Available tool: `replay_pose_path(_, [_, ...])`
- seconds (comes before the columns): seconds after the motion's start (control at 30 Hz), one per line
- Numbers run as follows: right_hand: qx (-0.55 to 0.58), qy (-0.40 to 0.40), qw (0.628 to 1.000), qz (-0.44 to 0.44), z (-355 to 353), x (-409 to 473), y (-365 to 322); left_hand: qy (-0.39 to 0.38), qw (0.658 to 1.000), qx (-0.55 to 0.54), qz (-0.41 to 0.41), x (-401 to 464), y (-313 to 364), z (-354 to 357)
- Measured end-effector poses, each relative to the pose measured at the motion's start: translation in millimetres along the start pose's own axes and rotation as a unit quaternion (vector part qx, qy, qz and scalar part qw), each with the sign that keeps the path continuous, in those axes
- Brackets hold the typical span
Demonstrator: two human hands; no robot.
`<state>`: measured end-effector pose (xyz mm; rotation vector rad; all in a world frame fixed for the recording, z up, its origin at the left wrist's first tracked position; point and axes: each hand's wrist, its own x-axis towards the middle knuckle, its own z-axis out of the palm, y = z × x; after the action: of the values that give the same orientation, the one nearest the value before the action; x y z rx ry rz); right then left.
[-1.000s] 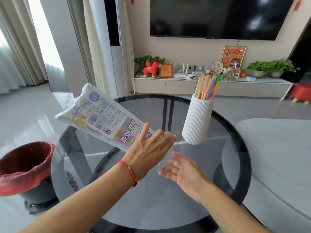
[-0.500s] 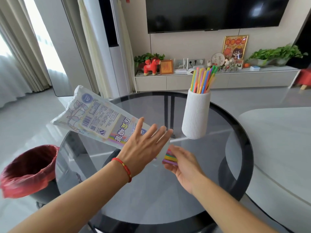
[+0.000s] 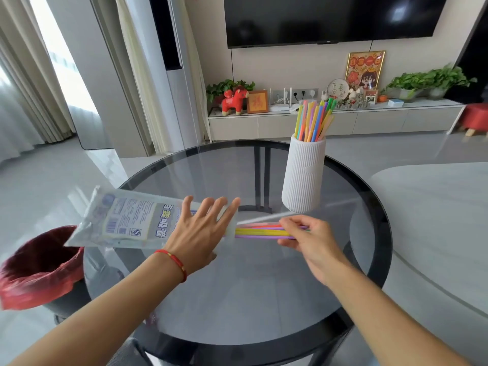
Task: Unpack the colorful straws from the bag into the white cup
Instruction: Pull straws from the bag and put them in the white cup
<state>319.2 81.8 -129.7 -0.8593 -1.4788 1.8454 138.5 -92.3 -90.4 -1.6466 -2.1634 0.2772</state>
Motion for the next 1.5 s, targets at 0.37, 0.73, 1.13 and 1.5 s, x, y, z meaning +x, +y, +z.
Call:
replay_pose_path(0.37, [-0.079, 0.067, 0.994, -0.033, -133.5, -2.5, -25.6, -0.085, 0.983, -0.162, -0.014, 0.0, -19.6, 23.2])
replay_pose_path(0.73, [-0.081, -0.002, 0.985, -0.151, -108.1, -33.7, -45.5, 0.123, 0.965, -0.228, 0.033, 18.6, 84.7, -52.5])
replay_pose_path(1.13, [0.147, -0.107, 0.978, -0.105, -28.4, -42.3, -58.9, 0.073, 0.896, -0.408, -0.158, 48.2, 117.2, -48.3])
replay_pose_path(1.5, [-0.014, -0.040, 0.978, -0.205, 41.7, -15.5, -101.8, 0.066, 0.849, -0.512, -0.110, 12.1, 54.5, -8.2])
